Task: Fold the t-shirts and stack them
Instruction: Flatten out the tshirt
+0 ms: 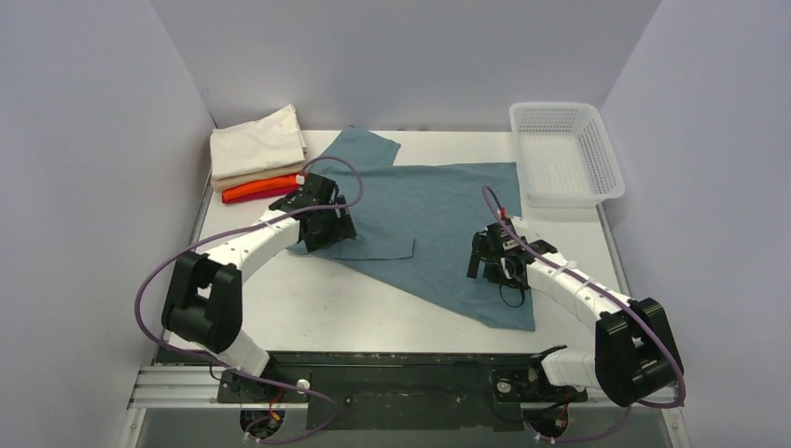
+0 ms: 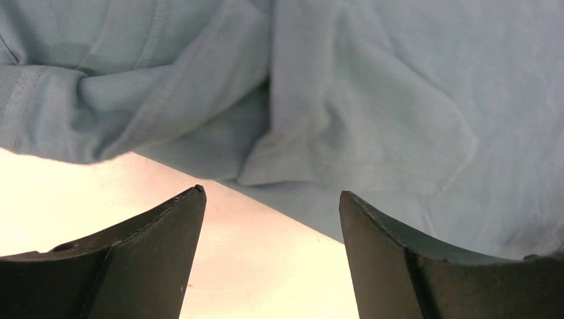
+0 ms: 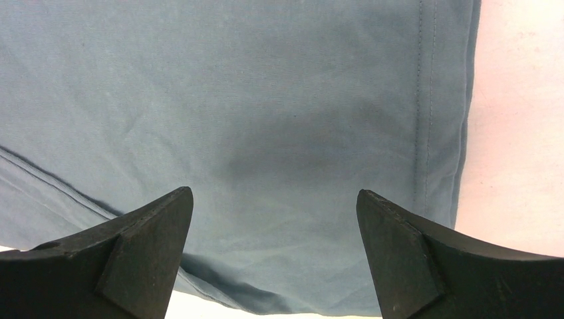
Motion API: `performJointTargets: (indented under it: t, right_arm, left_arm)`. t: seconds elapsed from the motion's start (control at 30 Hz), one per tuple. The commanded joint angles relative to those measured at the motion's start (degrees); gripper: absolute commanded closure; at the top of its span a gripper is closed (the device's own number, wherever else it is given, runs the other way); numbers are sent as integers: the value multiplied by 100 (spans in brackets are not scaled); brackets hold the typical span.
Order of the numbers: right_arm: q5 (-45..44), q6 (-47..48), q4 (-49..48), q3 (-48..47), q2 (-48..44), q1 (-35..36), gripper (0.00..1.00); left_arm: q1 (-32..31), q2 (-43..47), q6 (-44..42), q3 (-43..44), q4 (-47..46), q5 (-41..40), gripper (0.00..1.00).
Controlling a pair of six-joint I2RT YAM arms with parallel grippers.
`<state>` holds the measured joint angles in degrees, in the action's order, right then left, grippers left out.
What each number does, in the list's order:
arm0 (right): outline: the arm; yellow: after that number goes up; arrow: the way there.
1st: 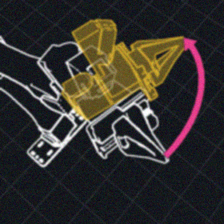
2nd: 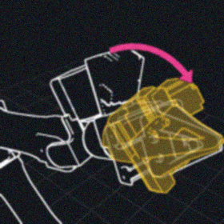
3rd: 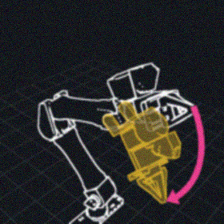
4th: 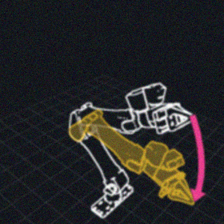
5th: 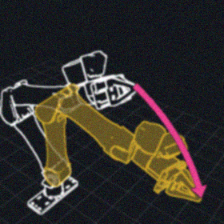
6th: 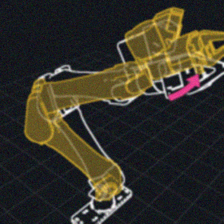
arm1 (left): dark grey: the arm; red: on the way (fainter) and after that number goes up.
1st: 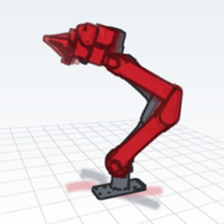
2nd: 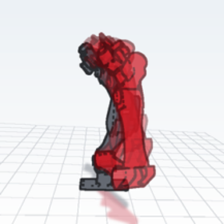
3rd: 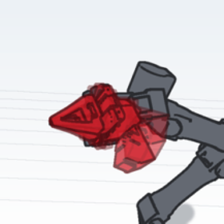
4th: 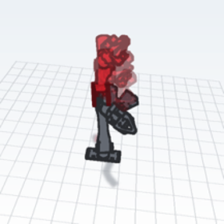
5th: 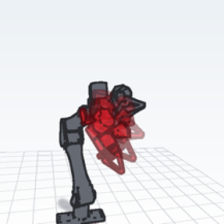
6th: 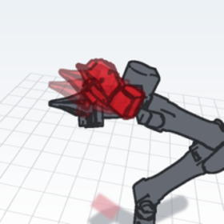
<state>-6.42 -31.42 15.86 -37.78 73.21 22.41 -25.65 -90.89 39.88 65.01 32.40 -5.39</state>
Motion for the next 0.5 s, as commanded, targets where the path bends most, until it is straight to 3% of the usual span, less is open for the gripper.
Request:
performJointTargets:
  t: [0.0, 0.33, 0.47]
  right_arm:
    - [-174, -4, 25, -89, 123, -36, 12]
    - [-290, -39, 28, -72, 215, -49, 12]
    - [-293, -54, 27, -72, 241, -56, 12]
  left_arm:
    - [401, 19, -63, -501, -1286, 1073, 19]
    - [648, -931, -243, -136, -1596, 1468, 36]
    - [649, -958, -236, -165, -1679, 1555, 51]
